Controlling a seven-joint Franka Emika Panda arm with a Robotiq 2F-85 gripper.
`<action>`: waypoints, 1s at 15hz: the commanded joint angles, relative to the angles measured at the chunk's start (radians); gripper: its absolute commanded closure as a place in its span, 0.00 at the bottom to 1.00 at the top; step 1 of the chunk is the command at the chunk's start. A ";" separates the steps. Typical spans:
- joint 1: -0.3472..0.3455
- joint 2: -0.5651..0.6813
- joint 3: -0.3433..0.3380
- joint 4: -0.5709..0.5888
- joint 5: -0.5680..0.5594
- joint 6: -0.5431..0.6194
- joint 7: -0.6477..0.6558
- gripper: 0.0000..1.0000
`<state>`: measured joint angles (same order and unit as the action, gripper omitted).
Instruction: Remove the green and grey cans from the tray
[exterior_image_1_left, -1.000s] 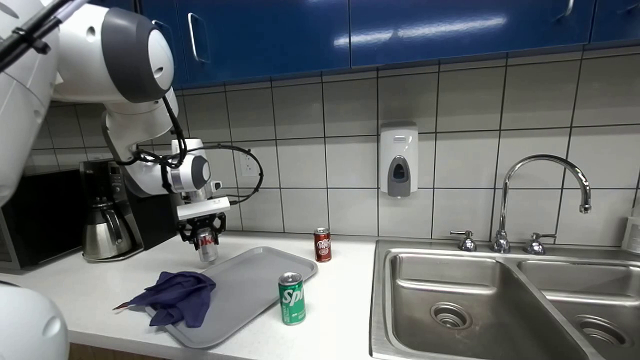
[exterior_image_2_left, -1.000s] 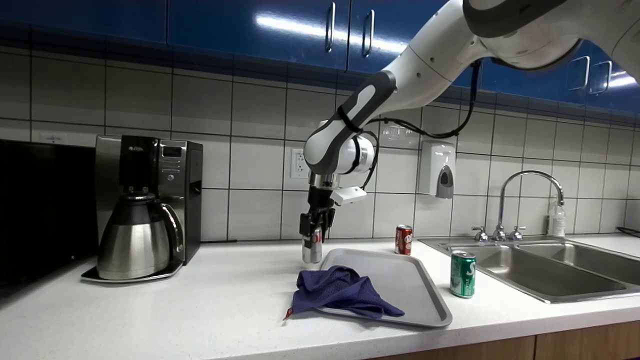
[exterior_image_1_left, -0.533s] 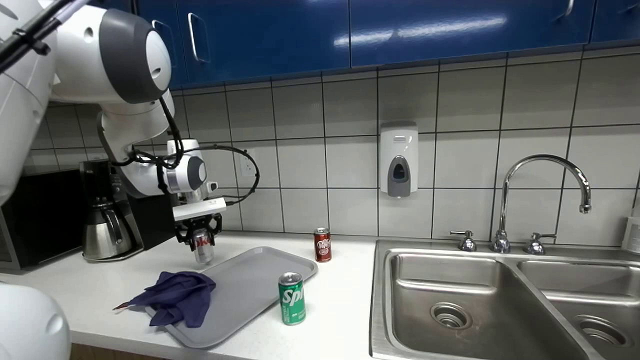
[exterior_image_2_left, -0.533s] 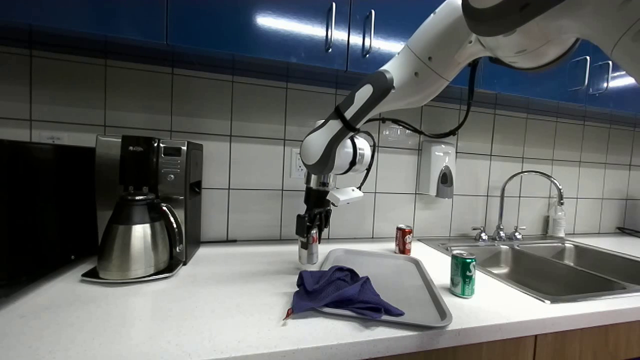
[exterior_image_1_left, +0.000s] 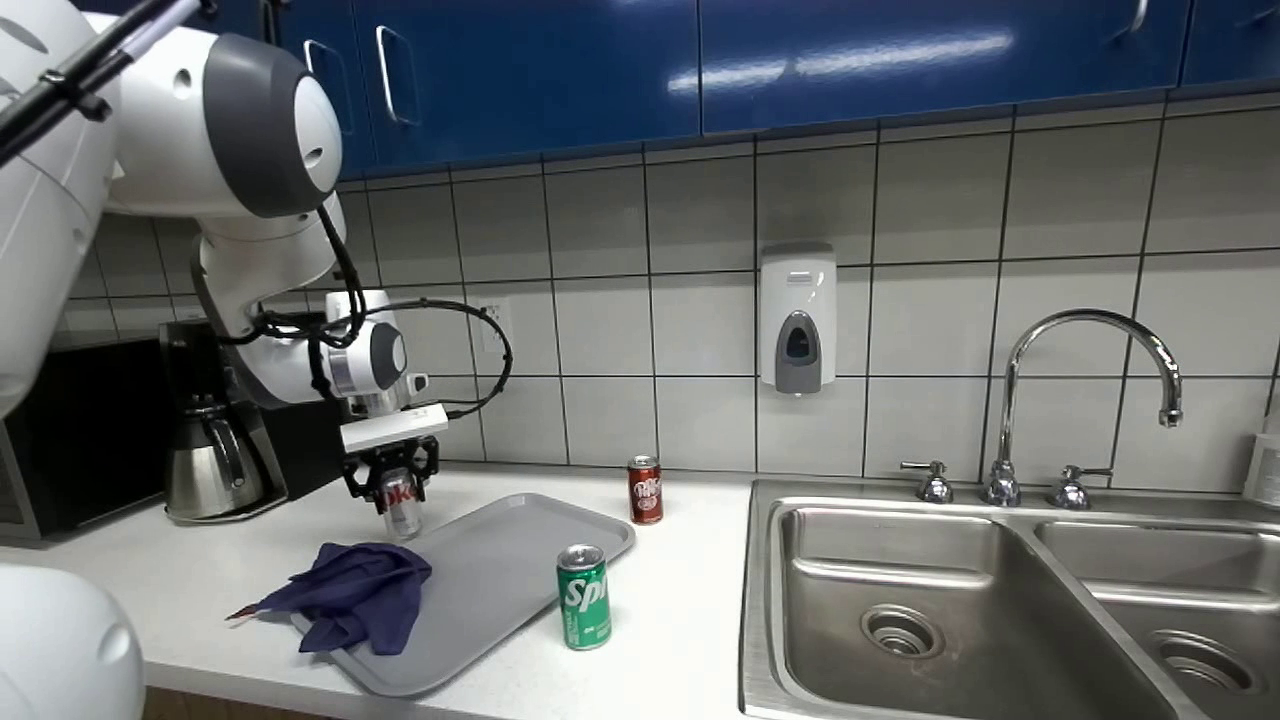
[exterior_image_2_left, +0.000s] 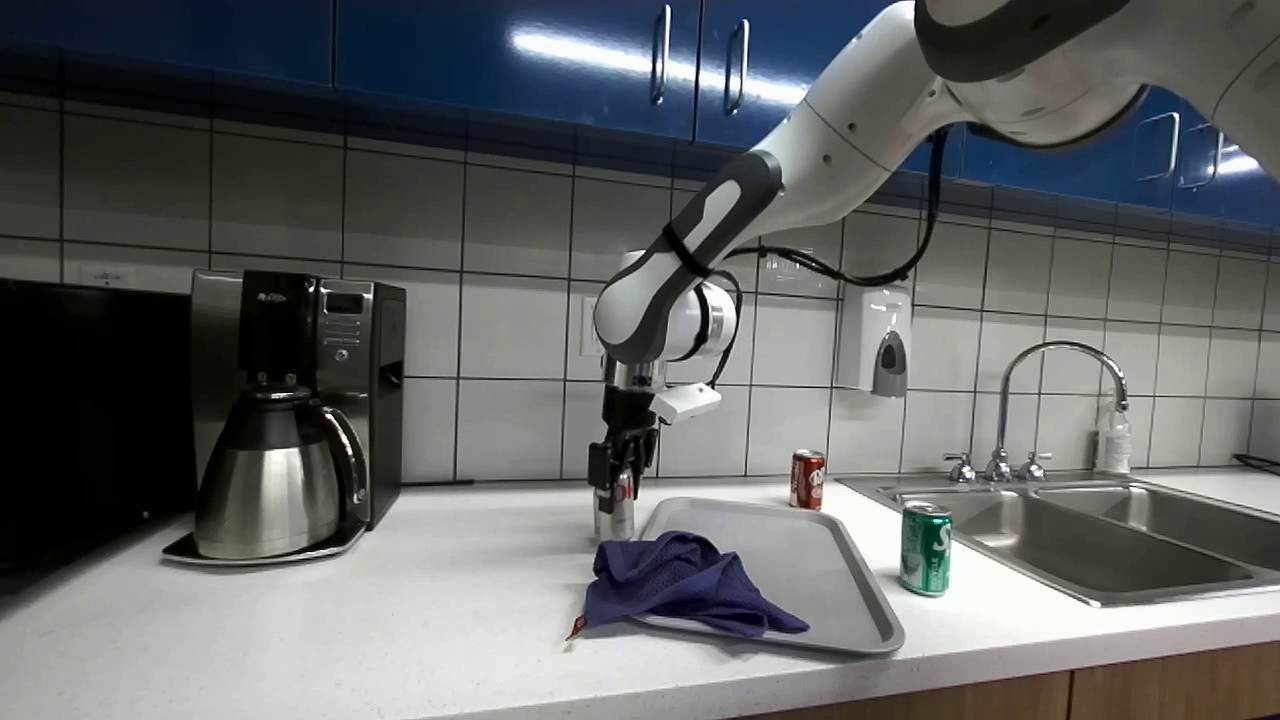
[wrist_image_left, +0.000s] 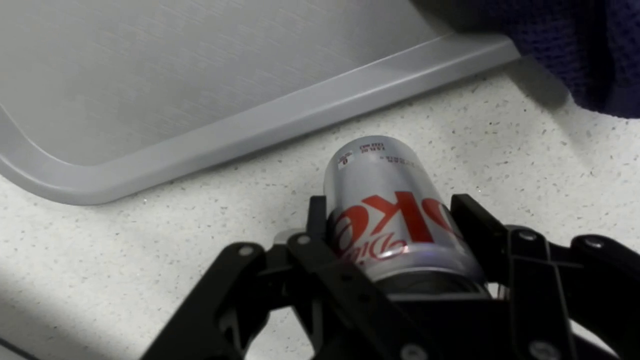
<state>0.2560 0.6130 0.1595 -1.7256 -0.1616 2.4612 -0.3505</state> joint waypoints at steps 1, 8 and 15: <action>0.005 -0.008 0.000 -0.002 -0.038 0.006 0.035 0.61; 0.005 -0.001 -0.001 0.000 -0.039 0.006 0.035 0.00; -0.004 -0.021 0.005 -0.019 -0.030 0.026 0.031 0.00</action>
<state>0.2592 0.6193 0.1587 -1.7254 -0.1678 2.4699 -0.3505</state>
